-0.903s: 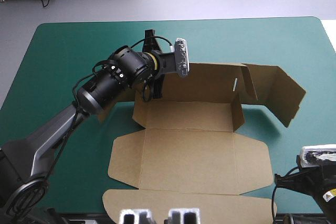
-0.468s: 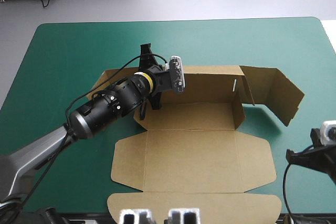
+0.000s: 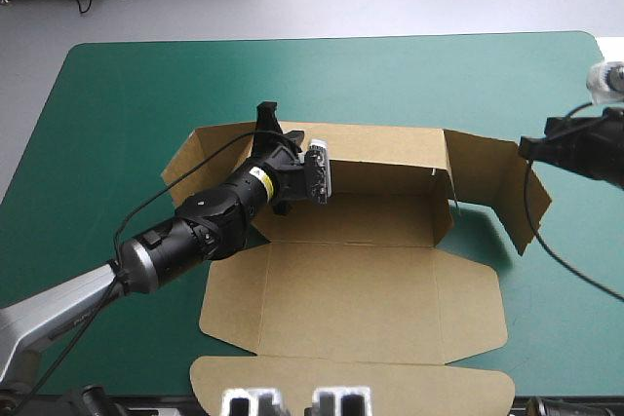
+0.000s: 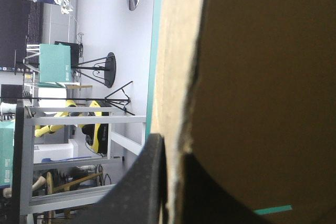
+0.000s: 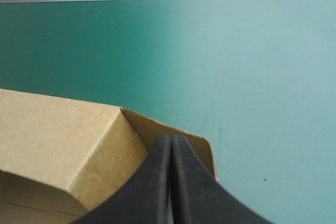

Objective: Fold the box

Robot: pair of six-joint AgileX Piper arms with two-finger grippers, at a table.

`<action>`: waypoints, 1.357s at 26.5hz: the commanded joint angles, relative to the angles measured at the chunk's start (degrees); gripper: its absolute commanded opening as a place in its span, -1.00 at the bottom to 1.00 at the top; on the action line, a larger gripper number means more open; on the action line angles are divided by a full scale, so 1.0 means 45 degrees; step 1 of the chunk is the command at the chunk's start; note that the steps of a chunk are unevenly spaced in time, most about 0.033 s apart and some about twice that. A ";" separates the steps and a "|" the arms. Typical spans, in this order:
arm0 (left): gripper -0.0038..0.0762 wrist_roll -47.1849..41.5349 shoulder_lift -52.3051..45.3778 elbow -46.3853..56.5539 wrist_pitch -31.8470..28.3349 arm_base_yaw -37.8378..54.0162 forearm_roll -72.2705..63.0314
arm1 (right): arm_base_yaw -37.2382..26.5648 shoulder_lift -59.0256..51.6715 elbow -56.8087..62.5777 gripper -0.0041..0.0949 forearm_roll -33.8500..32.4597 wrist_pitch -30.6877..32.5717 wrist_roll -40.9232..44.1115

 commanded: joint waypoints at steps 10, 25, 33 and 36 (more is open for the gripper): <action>-0.93 -0.1969 0.0174 0.0478 0.0664 -0.0050 0.0828 | -0.0006 0.4533 -0.1285 -0.94 0.2497 -0.0826 -0.1699; -0.93 -0.3224 0.0287 0.0478 0.0661 -0.0050 0.0796 | -0.0006 0.6146 -0.1266 -0.94 0.1611 0.2656 -0.2564; -0.93 -0.3256 0.0287 0.0478 0.0586 -0.0050 0.0633 | -0.0006 0.5137 0.0164 -0.94 0.2319 0.2416 -0.3716; -0.93 -0.3256 0.0287 0.0478 0.0558 -0.0050 0.0237 | -0.0006 0.4568 0.1287 -0.94 0.3353 0.1541 -0.4606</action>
